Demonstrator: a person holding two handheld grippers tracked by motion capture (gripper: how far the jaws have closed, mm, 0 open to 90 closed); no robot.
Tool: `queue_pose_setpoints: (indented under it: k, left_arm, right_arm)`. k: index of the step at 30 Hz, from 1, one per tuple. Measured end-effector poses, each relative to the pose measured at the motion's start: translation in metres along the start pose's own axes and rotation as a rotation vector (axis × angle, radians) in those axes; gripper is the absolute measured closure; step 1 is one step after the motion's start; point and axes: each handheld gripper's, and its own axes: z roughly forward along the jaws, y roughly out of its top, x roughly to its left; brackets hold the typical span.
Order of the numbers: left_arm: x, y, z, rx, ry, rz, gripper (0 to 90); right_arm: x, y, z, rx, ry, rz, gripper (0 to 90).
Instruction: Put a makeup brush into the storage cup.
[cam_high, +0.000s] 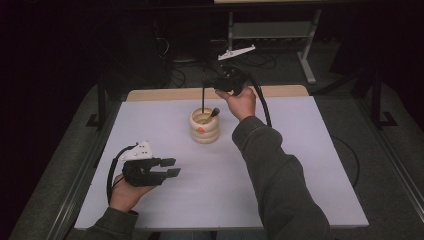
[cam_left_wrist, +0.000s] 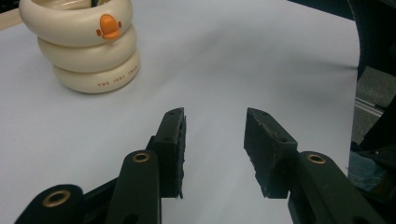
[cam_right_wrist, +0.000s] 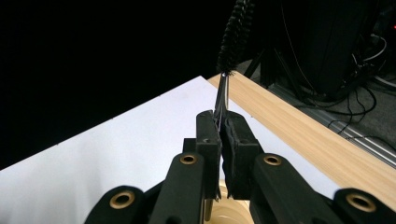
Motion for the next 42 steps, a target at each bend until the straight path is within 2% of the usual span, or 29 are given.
queue_pose_setpoints:
  k: [13, 20, 29, 42]
  left_arm:
    - [-0.001, -0.001, 0.0, -0.002, 0.003, -0.011, 56.1]
    - [-0.001, -0.001, 0.0, 0.002, 0.001, -0.016, 55.2]
    - [0.0, -0.001, -0.001, 0.002, 0.005, -0.003, 55.1]
    - [0.0, -0.002, -0.002, 0.004, 0.007, -0.013, 54.5]
  right_arm:
    - [-0.006, -0.006, 0.013, 0.011, -0.022, 0.014, 84.7]
    - [-0.007, -0.009, 0.019, 0.027, -0.023, 0.02, 84.7]
    - [-0.01, -0.013, 0.025, 0.037, -0.028, 0.023, 84.7]
    - [-0.013, -0.018, 0.032, 0.058, -0.027, 0.029, 84.6]
